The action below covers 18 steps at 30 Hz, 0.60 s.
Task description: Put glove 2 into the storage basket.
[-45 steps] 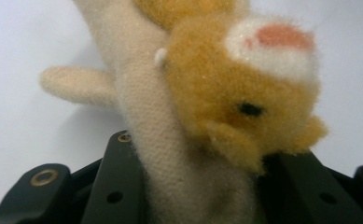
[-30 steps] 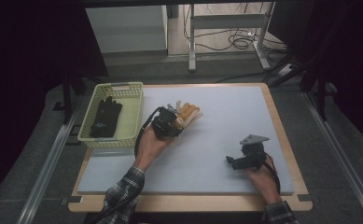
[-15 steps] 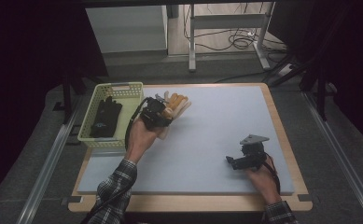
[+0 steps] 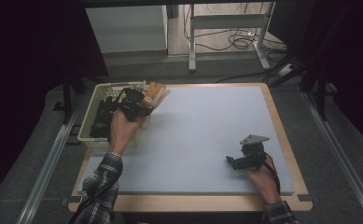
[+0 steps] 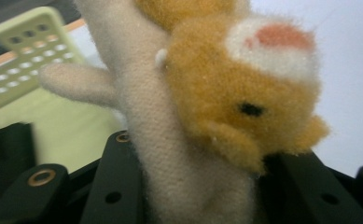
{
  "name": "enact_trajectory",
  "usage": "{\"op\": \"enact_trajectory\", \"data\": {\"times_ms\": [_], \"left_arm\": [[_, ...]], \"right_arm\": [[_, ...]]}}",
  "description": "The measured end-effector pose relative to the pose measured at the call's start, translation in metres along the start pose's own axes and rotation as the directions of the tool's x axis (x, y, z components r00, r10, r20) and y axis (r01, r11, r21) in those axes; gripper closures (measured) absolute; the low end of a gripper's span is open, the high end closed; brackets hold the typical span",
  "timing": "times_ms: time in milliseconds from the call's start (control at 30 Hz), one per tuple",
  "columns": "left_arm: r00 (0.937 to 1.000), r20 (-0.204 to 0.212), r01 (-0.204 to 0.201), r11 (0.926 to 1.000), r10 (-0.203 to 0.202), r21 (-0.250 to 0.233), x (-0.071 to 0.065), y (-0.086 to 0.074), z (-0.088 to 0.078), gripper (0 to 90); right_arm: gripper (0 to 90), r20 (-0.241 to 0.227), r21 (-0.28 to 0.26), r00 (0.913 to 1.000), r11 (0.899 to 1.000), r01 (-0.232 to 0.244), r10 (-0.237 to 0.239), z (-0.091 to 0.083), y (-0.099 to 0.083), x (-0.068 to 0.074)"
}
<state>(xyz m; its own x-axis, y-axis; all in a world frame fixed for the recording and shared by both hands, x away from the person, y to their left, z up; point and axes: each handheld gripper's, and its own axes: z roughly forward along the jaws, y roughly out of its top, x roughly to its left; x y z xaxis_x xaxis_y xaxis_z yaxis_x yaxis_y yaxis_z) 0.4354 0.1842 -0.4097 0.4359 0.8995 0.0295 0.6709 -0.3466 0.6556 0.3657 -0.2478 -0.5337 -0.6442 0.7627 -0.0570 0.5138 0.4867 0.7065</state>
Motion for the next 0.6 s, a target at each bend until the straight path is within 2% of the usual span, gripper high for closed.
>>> {"op": "enact_trajectory", "data": {"times_ms": [267, 467, 600], "left_arm": [[0.9952, -0.075, 0.063, 0.998, -0.064, -0.007, 0.035, -0.009, -0.006, 61.7], [0.9854, -0.122, 0.119, 0.9929, -0.119, -0.009, 0.058, -0.018, -0.005, 61.6], [0.9804, -0.142, 0.139, 0.9902, -0.137, 0.009, 0.07, -0.025, 0.002, 61.4]], "right_arm": [[2.6, 0.0, 0.0, 1.0, 1.0, 0.0, 0.0, 0.0, 0.0, 0.0], [2.6, 0.0, 0.0, 1.0, 1.0, 0.001, -0.001, 0.0, 0.0, 0.0], [2.6, 0.0, 0.0, 1.0, 1.0, 0.0, 0.0, 0.0, 0.0, 0.0]]}}
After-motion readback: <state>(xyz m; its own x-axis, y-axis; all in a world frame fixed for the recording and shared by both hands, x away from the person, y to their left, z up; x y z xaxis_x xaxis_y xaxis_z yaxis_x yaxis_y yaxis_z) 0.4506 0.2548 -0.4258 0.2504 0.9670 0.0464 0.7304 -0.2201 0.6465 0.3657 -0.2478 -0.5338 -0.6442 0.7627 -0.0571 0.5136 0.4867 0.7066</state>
